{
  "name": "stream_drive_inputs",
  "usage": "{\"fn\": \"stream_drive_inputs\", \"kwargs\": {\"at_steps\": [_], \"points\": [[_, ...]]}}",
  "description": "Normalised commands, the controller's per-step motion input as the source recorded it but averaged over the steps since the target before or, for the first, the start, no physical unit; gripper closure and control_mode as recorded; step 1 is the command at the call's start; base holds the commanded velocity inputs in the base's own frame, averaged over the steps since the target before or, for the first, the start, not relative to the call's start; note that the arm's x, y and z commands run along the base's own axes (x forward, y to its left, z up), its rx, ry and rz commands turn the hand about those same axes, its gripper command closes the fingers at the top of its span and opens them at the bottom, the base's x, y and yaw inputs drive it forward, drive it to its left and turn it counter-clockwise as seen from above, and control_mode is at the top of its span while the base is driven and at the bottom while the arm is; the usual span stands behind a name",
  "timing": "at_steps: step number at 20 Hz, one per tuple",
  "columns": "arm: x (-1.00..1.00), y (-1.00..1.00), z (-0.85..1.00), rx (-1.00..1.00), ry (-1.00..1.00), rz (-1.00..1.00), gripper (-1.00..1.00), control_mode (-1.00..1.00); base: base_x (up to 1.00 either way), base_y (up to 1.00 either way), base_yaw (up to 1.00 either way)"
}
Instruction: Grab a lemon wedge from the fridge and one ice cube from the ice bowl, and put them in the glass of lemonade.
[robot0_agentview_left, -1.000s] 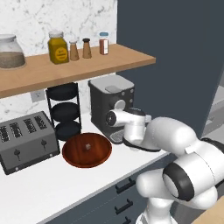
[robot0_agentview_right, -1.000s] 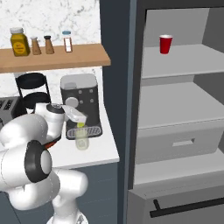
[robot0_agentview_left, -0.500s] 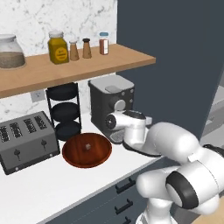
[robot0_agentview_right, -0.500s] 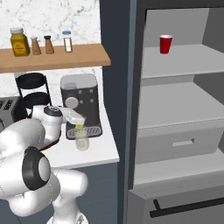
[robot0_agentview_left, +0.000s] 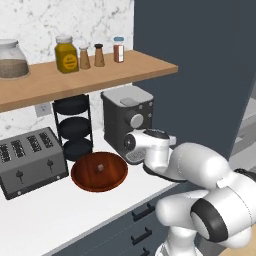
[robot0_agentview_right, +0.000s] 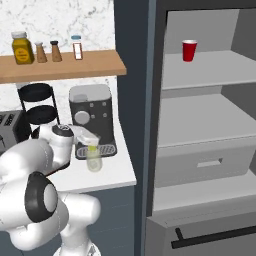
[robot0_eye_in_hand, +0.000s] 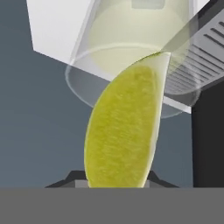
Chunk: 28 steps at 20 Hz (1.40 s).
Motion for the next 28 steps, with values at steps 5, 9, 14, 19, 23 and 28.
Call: {"fn": "stream_drive_inputs", "kwargs": {"at_steps": [5,9,14,19,23,28], "points": [[-0.01,0.00,-0.25,-0.03,0.00,0.00,1.00,-1.00,0.00,0.00,0.00],[0.00,0.00,-0.18,-0.02,0.00,0.00,1.00,-1.00,0.00,0.00,0.00],[-0.10,0.00,0.12,-0.01,0.00,0.00,-1.00,-1.00,0.00,0.00,0.00],[-0.10,0.02,0.32,0.00,0.00,-0.01,-1.00,-1.00,0.00,0.00,0.00],[-0.34,0.01,0.43,0.00,0.00,-0.02,-1.00,-1.00,0.00,0.00,0.00],[-0.99,0.02,0.63,0.00,-0.03,0.00,-1.00,-1.00,0.00,0.00,0.00]]}}
